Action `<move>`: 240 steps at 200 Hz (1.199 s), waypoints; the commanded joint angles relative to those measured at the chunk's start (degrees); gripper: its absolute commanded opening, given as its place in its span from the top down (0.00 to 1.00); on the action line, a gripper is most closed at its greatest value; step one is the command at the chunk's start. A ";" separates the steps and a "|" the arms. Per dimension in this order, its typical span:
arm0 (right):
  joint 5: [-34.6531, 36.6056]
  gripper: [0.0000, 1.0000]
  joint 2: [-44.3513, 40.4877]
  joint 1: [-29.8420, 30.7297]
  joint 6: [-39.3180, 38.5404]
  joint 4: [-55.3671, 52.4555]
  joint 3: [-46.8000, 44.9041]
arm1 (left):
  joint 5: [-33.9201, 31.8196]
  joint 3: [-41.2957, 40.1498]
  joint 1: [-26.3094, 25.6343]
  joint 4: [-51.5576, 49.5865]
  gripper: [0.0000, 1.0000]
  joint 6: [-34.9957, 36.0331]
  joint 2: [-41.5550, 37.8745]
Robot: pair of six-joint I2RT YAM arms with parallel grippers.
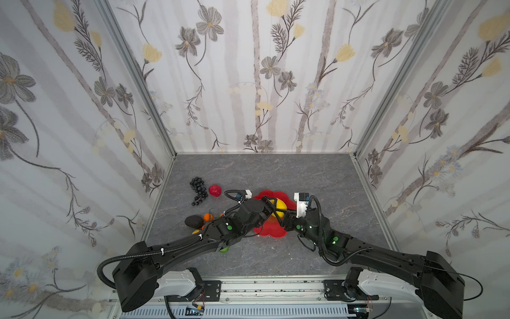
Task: Arrange fruit in a fruit bowl
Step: Place the fruit in the fruit bowl.
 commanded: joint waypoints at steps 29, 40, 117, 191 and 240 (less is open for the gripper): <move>4.03 0.51 -3.39 0.05 -11.36 -18.67 3.87 | -4.93 -4.82 7.88 -6.36 0.11 15.41 -9.30; 3.69 0.50 -4.25 -0.48 -13.91 -21.71 3.98 | -4.37 -6.32 10.70 -8.41 0.11 17.93 -11.76; -8.59 0.51 3.52 -8.43 -23.78 -31.92 9.88 | 0.30 -12.89 19.43 -12.39 0.11 26.98 -18.73; -9.94 0.54 15.61 -9.13 -30.95 -33.70 17.10 | -0.55 -15.65 21.60 -13.73 0.08 27.95 -23.25; -9.61 0.54 19.43 -9.10 -31.60 -33.69 18.18 | -0.94 -15.94 22.75 -14.26 0.08 28.49 -24.29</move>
